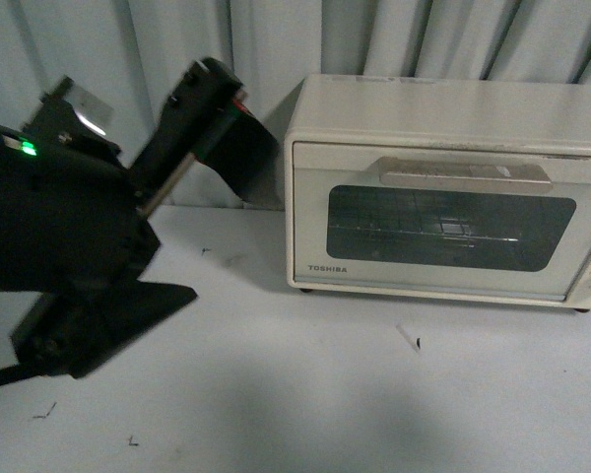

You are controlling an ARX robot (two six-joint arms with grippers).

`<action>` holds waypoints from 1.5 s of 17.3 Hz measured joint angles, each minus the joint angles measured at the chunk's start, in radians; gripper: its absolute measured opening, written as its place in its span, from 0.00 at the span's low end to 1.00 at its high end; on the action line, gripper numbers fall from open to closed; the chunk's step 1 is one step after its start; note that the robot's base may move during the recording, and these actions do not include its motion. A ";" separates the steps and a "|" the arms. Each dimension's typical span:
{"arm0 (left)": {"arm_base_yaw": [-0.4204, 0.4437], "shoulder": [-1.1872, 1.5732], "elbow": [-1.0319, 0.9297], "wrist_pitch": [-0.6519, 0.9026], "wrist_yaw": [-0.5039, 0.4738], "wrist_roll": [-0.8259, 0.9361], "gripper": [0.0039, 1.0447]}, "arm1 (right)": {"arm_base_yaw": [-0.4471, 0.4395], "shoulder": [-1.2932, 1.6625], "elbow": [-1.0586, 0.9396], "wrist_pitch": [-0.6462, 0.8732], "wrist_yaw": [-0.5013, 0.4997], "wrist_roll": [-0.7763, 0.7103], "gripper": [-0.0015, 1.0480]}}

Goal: Open oven

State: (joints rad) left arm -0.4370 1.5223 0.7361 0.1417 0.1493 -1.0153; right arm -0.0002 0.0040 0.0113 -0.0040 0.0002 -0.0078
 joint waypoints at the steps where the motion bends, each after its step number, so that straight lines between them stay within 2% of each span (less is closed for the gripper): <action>1: -0.029 0.049 0.018 0.014 0.001 -0.043 0.94 | 0.000 0.000 0.000 0.000 0.000 0.000 0.94; 3: -0.066 0.128 0.059 -0.006 0.010 -0.071 0.94 | 0.000 0.000 0.000 0.000 0.000 0.000 0.94; 7: -0.078 0.208 0.156 -0.060 0.036 -0.098 0.94 | 0.000 0.000 0.000 0.000 0.000 0.000 0.94; 11: -0.100 0.285 0.178 -0.043 0.086 -0.201 0.94 | 0.000 0.000 0.000 0.000 0.000 0.000 0.94; 15: -0.117 0.304 0.180 -0.042 0.060 -0.234 0.94 | 0.000 0.000 0.000 -0.001 0.000 0.000 0.94; 18: -0.100 0.232 0.132 -0.008 -0.047 -0.099 0.94 | 0.000 0.000 0.000 0.000 0.000 0.000 0.94; 20: -0.083 0.158 0.127 0.007 -0.070 0.006 0.94 | 0.000 0.000 0.000 0.000 0.000 0.000 0.94; 24: -0.085 0.172 0.130 -0.004 -0.071 0.048 0.94 | 0.000 0.000 0.000 0.000 0.000 0.000 0.94; 26: -0.098 0.224 0.166 0.007 0.018 0.027 0.94 | 0.000 0.000 0.000 0.000 0.000 0.000 0.94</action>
State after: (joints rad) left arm -0.5346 1.7466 0.9024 0.1490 0.1669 -0.9886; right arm -0.0002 0.0040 0.0113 -0.0040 0.0002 -0.0078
